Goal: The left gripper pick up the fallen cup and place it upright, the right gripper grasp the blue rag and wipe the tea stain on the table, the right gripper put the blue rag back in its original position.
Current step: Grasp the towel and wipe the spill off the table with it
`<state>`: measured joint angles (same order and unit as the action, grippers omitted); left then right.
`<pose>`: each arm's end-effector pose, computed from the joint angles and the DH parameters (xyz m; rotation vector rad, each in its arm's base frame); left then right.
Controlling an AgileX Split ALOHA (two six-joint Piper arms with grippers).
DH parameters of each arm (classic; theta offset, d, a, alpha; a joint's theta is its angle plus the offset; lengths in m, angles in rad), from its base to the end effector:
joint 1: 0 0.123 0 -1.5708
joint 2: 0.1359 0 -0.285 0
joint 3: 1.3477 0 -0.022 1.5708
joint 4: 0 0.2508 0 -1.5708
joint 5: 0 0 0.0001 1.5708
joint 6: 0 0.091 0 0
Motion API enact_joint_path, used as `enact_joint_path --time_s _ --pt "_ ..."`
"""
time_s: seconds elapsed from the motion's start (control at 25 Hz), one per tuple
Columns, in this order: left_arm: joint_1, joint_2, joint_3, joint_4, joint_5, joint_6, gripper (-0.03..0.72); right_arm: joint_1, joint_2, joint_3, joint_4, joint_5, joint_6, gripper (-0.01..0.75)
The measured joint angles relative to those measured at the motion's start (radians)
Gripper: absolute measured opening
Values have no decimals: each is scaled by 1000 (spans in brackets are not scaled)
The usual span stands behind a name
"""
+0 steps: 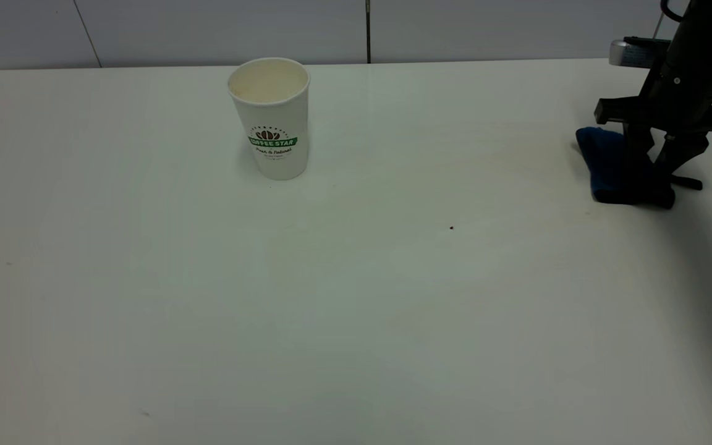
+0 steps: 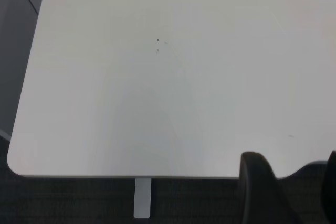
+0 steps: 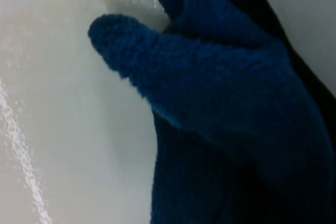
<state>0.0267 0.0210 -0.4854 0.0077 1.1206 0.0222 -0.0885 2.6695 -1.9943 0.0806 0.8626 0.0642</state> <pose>-0.0028 0.0006 0.2686 -0.0053 2.1400 0.0380 0.4994 -0.0387 0.0060 0.3036 3.0039 0.0950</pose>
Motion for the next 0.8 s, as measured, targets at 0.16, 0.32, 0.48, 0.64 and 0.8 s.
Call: enact_joint_path --time_s 0.16,0.32,0.48,0.64,0.8 --pt "0 0 0 -1 0 0 326 0 0 -56 9 84 -64 687" --pt "0 0 0 -1 0 0 326 0 0 -184 15 228 -85 725" --pt "0 0 0 -1 0 0 326 0 -9 -297 11 332 -88 726" --pt "0 0 0 -1 0 0 326 7 -56 -285 10 343 -94 726" --pt "0 0 0 -1 0 0 326 30 -186 -133 2 346 -106 726"
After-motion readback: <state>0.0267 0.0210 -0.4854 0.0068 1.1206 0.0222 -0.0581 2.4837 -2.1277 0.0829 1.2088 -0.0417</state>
